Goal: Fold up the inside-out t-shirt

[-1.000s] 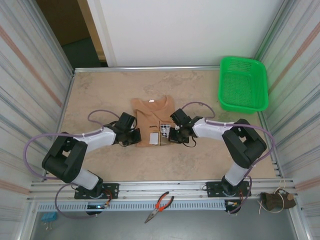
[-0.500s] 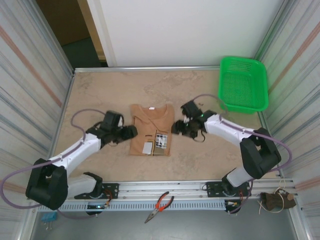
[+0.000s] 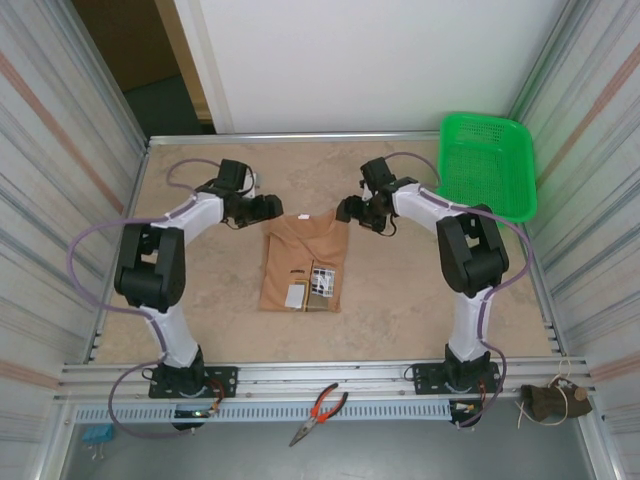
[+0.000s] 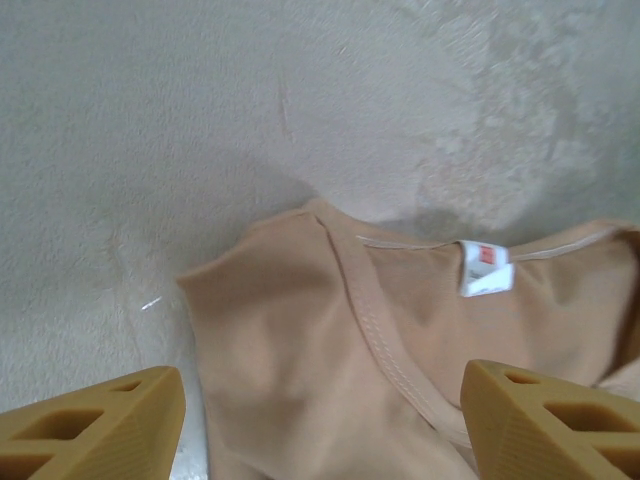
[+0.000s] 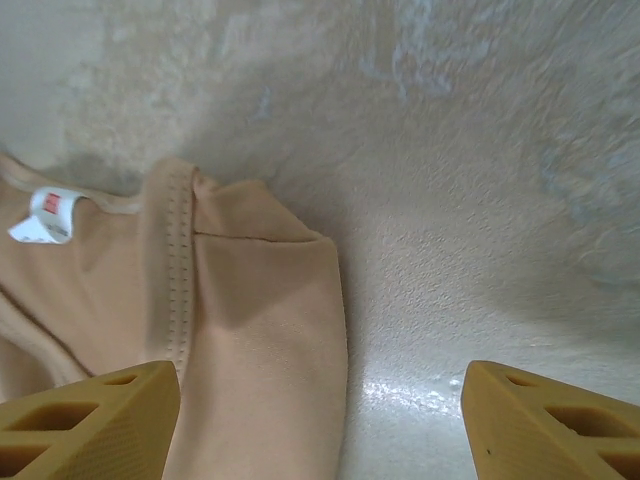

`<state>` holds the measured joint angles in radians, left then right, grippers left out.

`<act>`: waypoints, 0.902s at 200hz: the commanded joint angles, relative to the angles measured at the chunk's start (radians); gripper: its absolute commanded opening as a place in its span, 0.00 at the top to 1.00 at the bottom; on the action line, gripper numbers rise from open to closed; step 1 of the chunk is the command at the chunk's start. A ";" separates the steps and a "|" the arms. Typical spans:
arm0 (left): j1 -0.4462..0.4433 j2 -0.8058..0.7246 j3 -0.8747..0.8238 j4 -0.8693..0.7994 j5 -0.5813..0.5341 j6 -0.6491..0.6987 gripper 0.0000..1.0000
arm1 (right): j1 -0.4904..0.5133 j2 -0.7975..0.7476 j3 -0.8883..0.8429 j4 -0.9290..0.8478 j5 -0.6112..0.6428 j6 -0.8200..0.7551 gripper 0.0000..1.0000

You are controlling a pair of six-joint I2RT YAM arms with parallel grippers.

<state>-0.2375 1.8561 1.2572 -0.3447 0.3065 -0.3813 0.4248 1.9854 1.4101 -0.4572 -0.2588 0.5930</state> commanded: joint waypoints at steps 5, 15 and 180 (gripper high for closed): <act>0.003 0.043 0.048 -0.053 -0.009 0.062 0.26 | 0.020 0.021 0.038 -0.002 0.005 0.002 0.27; 0.003 0.060 0.055 -0.053 -0.012 0.065 0.26 | 0.025 0.033 0.039 0.005 0.010 0.001 0.27; 0.005 0.134 -0.017 0.112 0.188 -0.016 1.00 | 0.090 0.199 0.131 0.144 -0.118 0.085 1.00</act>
<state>-0.2329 2.0022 1.2701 -0.2680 0.4267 -0.3717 0.5365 2.1933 1.5715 -0.3634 -0.3084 0.6502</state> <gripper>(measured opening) 0.059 0.058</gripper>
